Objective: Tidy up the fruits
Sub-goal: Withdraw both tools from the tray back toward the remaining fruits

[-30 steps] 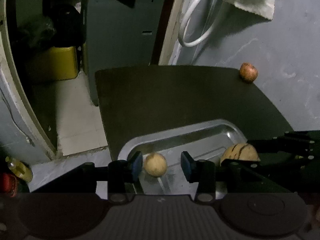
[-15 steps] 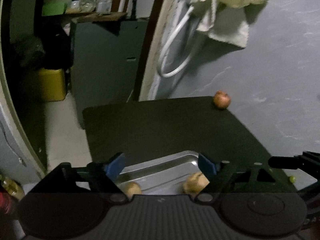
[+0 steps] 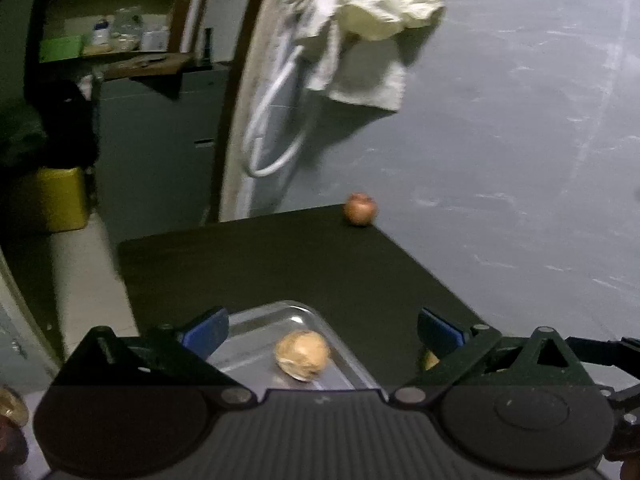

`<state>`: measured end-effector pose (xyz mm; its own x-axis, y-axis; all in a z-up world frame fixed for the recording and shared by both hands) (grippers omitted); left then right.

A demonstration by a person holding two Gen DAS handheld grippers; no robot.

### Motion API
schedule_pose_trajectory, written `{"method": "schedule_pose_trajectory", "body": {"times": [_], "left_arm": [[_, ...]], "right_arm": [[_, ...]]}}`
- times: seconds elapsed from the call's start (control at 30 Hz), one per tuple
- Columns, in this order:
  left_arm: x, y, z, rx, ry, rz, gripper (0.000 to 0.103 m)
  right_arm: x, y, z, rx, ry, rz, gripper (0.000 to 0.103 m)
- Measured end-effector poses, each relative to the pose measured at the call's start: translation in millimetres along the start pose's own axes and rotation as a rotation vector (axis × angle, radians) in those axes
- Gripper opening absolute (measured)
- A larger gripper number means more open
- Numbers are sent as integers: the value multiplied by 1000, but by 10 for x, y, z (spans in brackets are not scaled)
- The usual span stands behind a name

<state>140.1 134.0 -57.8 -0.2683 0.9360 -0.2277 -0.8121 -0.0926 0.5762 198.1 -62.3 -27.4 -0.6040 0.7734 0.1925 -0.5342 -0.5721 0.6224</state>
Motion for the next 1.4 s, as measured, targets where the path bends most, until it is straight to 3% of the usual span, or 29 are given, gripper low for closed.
{"method": "schedule_pose_trajectory", "body": {"times": [0.17,0.33,0.53,0.63,0.8,1.0,1.1,1.27,1.4], "left_arm": [[-236,210,-129,24,-33,-65,102],[-452,397,-258,31,-21,-151,103],[-671,521,-451,88,-10,-253,103],[-776,543,-532,108,-51,-243,103],[-991,536,-620,105,-157,-207,103],[-1174,545,-621,80,-181,-270,102],[-1239,479,-614,113,-212,-292,102],[-1405,358,-614,135,-366,-277,102],[-1484,139,-594,196,-385,-320,103]], "right_arm": [[-73,419,-200,-40,-55,-29,102],[-258,755,-529,-34,-194,-39,102],[-424,1118,-825,-36,-178,-138,102],[-500,1266,-929,-37,-146,-206,102],[-651,1432,-1055,-62,-193,-219,102],[-746,1482,-1103,-99,-202,-255,102],[-826,1427,-1148,-93,-262,-256,102],[-886,1310,-1195,-81,-315,-270,102],[-944,1205,-1205,-77,-344,-303,102]]}}
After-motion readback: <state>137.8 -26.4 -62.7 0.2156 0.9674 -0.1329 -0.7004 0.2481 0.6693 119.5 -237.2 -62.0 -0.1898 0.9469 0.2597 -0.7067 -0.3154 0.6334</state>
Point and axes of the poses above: each gripper's, at about its wrist camera, not at the fingertips, and y roughly against the way its jaws point, x to its left, z to its top, the point moved 8 cm from there along -y, roughly the way its jaws point, and after that the axes turned 3 degrees about -y, right-handed, at the moved point
